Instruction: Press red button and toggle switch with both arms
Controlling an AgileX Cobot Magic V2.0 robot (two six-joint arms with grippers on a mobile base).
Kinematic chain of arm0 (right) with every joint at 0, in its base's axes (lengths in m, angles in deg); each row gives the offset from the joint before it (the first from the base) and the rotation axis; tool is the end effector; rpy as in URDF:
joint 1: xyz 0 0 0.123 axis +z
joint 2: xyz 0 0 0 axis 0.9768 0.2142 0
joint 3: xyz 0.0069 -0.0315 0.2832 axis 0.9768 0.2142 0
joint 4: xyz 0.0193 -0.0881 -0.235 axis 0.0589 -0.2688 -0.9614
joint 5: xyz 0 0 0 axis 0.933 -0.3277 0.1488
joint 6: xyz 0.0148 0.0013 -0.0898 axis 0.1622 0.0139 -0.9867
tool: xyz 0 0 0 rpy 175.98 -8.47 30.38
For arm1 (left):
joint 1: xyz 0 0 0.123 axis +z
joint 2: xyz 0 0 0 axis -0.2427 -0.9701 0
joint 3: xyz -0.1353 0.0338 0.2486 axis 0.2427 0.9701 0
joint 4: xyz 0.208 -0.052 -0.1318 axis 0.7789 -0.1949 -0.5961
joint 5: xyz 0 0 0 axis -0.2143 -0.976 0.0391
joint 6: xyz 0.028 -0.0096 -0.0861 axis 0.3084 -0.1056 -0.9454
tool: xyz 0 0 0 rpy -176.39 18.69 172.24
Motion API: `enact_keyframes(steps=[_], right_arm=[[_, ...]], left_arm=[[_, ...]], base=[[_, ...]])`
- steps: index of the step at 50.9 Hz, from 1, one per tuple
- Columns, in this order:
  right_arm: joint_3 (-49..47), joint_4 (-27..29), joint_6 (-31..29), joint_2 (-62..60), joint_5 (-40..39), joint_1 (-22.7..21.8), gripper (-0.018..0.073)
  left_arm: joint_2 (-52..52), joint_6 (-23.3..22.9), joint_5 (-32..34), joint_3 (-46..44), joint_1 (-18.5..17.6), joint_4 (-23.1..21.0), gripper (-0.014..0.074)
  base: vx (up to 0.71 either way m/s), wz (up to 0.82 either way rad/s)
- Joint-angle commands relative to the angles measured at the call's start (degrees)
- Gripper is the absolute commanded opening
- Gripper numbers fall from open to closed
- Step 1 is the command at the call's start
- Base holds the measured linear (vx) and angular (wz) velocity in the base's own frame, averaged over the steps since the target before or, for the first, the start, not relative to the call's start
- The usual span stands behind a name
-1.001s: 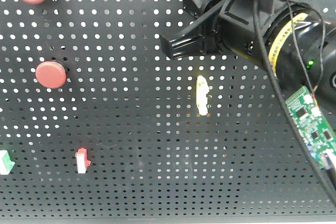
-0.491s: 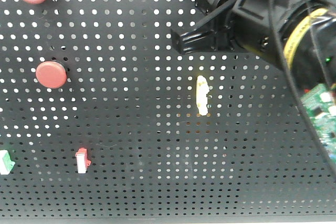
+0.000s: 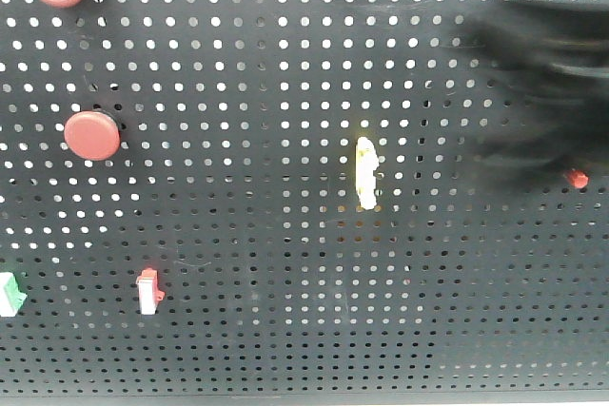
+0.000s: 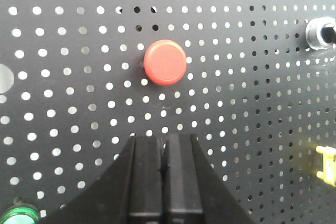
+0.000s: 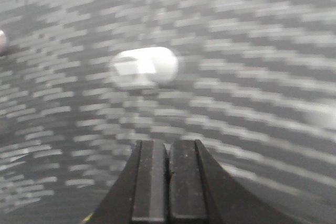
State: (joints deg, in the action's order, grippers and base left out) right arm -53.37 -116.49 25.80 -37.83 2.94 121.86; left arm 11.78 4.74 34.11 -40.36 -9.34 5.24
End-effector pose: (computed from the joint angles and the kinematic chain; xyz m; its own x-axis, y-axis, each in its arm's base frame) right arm 0.1419 0.0942 0.4834 0.2955 -0.0885 -0.9512 -0.3454 0.9184 -0.1928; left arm 0.1251 -0.0541 0.4500 0.2643 -0.0472 -0.9633 0.3811 0.9226 0.0594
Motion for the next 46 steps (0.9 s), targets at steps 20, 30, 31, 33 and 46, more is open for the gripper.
enact_keyframes(steps=[20,30,31,33,46], right_arm=[[-1.3,-1.6,-0.3,-3.5,4.8,-0.5,0.0000],[-1.3,-1.6,-0.3,-3.5,4.5,-0.5,0.0000],[-1.3,-1.6,-0.3,-3.5,4.5,-0.5,0.0000],[-1.3,-1.6,-0.3,-3.5,4.5,-0.5,0.0000],[-1.3,-1.7,-0.3,-3.5,4.5,-0.5,0.0000]], left_arm=[[0.0,0.0,4.8,-1.7,0.0,-0.2,0.0001],[0.0,0.0,4.8,-1.7,0.0,-0.2,0.0001],[0.0,0.0,4.8,-1.7,0.0,-0.2,0.0001],[0.0,0.0,4.8,-1.7,0.0,-0.2,0.0001],[5.8,0.0,6.3,7.5,5.6,-0.2,0.0001]], base=[[0.00,0.00],[0.00,0.00],[0.00,0.00],[0.00,0.00],[0.00,0.00]])
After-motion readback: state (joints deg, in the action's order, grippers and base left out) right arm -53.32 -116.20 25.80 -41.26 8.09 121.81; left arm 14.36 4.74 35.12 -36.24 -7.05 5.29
